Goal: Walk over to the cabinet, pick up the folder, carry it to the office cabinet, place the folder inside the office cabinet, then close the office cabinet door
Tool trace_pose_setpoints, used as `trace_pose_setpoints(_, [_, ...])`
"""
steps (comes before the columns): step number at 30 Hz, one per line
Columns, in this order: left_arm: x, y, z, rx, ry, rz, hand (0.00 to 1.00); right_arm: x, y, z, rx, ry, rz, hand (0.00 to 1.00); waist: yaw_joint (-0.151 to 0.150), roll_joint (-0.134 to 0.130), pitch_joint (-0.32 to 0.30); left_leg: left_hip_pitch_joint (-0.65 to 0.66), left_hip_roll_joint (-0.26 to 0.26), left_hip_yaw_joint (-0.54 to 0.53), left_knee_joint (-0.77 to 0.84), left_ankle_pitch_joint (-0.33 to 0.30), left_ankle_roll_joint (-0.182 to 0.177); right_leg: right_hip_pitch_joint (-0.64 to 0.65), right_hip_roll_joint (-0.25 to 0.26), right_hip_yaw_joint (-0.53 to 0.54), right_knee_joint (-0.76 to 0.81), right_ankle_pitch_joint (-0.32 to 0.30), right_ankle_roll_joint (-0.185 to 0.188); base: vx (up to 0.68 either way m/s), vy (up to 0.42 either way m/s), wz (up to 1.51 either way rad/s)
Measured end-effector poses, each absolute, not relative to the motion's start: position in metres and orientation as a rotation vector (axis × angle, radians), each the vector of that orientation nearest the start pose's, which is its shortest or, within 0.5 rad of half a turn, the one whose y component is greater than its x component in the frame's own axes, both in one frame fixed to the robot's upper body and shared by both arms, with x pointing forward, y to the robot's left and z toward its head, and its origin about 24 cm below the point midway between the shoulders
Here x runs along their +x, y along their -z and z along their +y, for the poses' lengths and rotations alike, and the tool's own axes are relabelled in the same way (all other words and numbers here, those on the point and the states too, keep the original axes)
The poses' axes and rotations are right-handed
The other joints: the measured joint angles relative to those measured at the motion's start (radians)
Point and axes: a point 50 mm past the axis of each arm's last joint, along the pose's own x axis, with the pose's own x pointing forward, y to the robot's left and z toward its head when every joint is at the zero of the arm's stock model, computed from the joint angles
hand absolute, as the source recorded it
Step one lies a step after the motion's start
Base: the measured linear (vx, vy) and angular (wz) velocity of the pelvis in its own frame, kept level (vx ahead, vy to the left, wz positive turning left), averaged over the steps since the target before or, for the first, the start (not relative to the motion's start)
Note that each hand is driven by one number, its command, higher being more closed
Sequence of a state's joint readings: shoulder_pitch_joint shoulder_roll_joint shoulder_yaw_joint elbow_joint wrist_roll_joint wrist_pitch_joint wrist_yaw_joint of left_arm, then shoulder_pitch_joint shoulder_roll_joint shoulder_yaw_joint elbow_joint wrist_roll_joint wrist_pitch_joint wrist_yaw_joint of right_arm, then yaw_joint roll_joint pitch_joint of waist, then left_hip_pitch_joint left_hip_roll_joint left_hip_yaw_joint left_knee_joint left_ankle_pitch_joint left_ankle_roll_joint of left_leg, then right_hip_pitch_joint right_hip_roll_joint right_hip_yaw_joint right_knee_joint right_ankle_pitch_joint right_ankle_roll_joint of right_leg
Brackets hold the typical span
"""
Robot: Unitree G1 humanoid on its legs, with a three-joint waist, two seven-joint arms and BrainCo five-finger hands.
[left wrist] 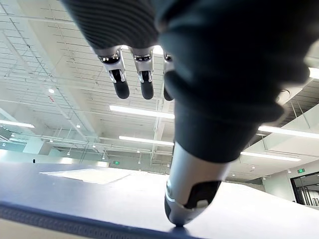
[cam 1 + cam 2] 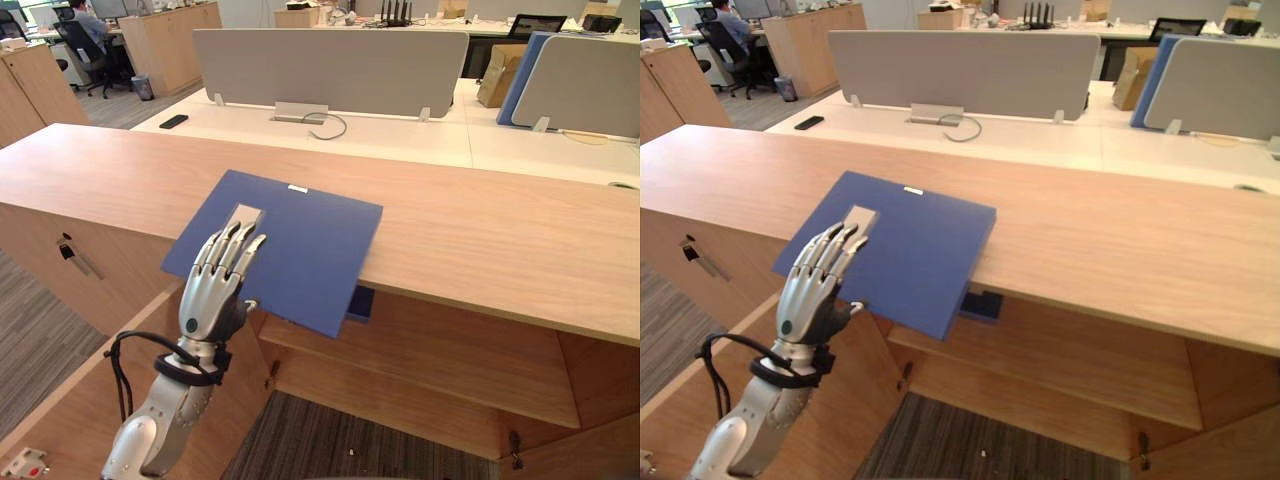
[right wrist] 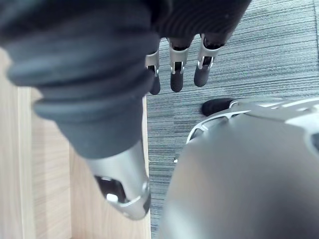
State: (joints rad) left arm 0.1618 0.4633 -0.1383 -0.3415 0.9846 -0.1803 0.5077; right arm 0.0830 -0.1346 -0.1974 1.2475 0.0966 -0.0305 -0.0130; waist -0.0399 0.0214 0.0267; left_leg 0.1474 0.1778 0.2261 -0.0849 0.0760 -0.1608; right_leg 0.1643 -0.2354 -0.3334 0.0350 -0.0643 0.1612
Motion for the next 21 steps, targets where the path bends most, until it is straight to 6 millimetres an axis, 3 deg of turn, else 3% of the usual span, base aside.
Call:
trace_pose_setpoints(11, [0.207, -0.114, 0.171, 1.193, -0.272, -0.689, 0.00, 0.050, 0.171, -0.223, 0.091, 0.368, 1.264, 0.00, 0.001, 0.009, 0.011, -0.005, -0.002, -0.002, 0.000, 0.000, -0.002, 0.007, 0.001, -0.003, -0.015, 0.009, 0.004, 0.00, 0.000, 0.00])
trace_pose_setpoints(21, [0.211, -0.141, 0.167, 1.121, -0.375, -0.803, 0.00, 0.046, 0.171, -0.224, 0.116, 0.402, 1.270, 0.00, 0.008, 0.008, 0.012, -0.005, 0.000, 0.002, 0.000, 0.000, -0.002, -0.004, -0.001, 0.009, 0.007, 0.004, 0.009, -0.01, 0.002, -0.01])
